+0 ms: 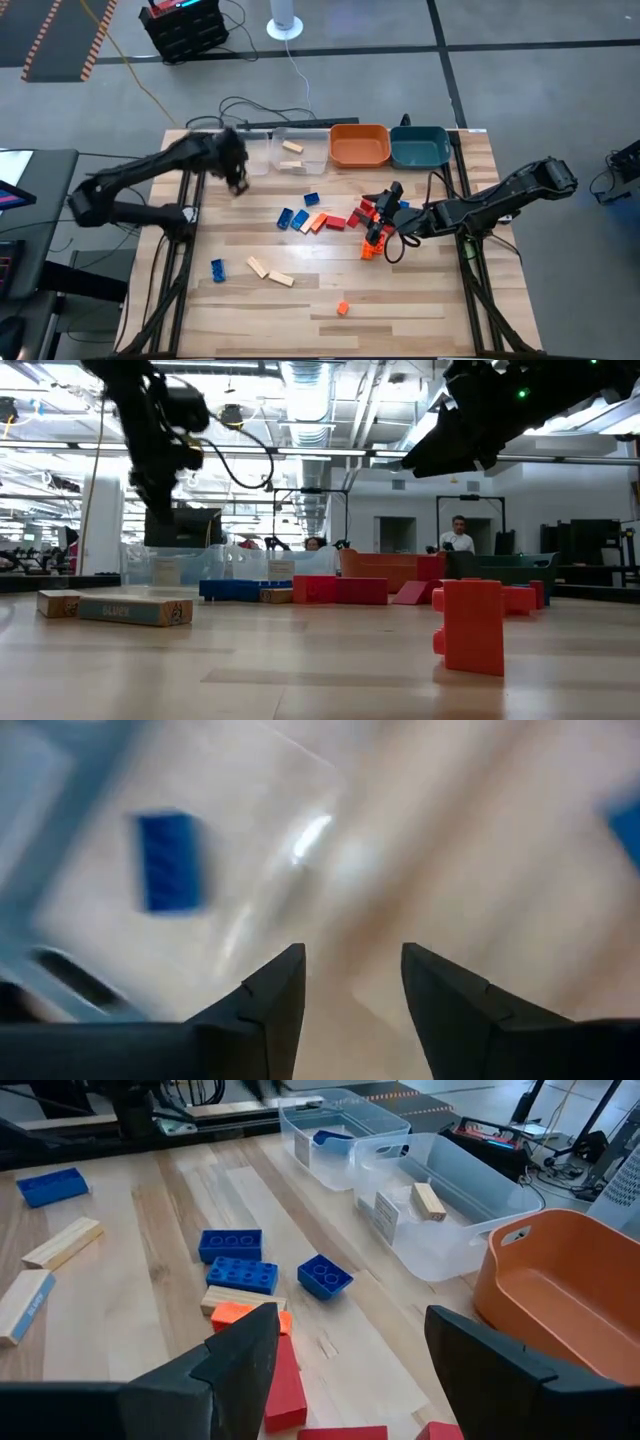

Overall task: Sort blocks
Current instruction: Put the blue game piece into the left transparent bin

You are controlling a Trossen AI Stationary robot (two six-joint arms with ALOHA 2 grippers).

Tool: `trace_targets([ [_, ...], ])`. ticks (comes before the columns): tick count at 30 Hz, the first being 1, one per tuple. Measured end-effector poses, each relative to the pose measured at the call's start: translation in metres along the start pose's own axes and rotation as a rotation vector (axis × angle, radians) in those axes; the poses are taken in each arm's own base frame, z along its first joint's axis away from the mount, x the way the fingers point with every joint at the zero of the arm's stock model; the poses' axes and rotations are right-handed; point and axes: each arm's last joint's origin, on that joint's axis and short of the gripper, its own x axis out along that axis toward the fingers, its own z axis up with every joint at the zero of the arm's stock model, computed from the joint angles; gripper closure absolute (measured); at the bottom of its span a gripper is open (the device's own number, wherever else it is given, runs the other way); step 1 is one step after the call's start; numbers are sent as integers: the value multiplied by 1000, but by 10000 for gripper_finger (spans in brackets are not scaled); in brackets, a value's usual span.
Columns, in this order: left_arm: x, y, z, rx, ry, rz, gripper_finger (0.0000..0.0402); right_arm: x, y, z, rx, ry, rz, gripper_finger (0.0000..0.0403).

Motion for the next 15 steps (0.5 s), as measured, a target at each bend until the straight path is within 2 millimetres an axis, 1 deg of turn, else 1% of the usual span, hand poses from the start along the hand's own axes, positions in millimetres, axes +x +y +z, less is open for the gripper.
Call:
trace_targets([
  [4,-23,-42,-23,74,46,-112,240,0,0,0,1,1,0,121],
  [7,-35,-70,-40,31,107,-191,240,0,0,0,4,3,-1,121],
  [12,-47,-114,-65,-9,199,-258,239,0,0,0,4,3,1,121],
  [15,-51,-139,-82,44,282,-297,239,0,0,-1,2,5,0,121],
])
